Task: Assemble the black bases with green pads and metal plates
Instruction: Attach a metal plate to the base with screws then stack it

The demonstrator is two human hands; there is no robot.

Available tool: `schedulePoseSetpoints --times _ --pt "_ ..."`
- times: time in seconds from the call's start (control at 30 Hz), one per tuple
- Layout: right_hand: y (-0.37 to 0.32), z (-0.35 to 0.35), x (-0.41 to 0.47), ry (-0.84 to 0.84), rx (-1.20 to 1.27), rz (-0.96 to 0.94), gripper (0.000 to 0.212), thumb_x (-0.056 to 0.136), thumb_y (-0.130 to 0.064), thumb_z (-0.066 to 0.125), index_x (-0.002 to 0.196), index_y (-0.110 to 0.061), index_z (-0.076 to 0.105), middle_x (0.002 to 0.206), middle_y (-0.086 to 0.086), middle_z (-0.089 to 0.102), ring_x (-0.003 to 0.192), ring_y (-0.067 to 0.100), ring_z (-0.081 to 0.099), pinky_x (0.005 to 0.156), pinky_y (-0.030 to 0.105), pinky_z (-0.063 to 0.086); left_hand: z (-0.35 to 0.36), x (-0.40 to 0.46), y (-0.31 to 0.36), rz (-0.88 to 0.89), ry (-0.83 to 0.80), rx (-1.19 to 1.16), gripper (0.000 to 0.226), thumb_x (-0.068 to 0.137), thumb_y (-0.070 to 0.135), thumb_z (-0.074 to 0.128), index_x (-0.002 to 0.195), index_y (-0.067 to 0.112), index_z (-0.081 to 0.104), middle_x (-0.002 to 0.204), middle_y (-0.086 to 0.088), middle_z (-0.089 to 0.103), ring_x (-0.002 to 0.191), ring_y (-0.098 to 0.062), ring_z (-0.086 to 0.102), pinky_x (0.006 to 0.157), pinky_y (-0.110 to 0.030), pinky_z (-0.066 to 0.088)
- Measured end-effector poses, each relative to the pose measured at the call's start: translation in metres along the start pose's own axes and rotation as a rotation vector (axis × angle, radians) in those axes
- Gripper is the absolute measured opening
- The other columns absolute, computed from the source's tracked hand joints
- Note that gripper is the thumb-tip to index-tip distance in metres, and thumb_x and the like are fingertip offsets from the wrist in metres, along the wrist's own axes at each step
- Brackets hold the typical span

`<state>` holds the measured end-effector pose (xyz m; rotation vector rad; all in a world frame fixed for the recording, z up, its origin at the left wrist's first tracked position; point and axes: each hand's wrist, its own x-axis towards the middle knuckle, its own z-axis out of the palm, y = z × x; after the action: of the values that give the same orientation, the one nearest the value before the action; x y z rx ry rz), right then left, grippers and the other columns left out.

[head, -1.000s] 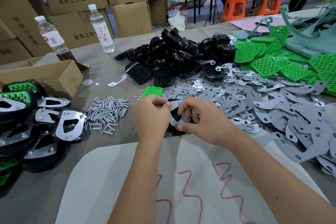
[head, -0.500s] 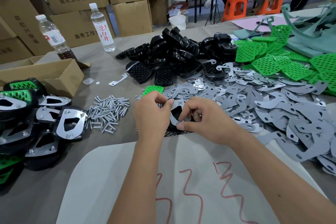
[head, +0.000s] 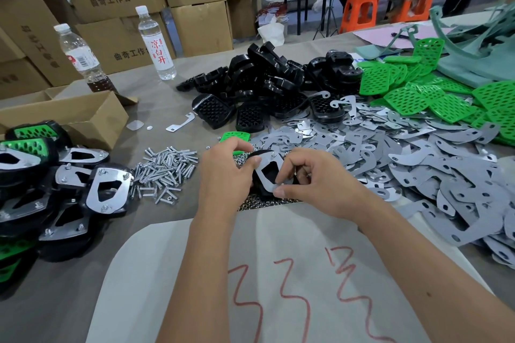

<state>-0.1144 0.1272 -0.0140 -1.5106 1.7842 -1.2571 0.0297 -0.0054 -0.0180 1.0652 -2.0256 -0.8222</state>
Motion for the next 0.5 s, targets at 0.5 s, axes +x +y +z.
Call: schedulePoseSetpoints --times 0.5 --pt "0.0 -0.008 -0.001 -0.06 0.011 -0.014 0.013 0.084 -0.007 0.083 0.081 -0.017 0.075 0.088 0.007 0.063 0.063 0.008 0.044 0.063 0.022 0.041 0.013 -0.002 0.005 0.029 0.133 0.064 0.022 0.082 0.026 0.084 0.07 0.021 0.066 0.095 0.011 0.07 0.091 -0.01 0.062 0.076 -0.027 0.037"
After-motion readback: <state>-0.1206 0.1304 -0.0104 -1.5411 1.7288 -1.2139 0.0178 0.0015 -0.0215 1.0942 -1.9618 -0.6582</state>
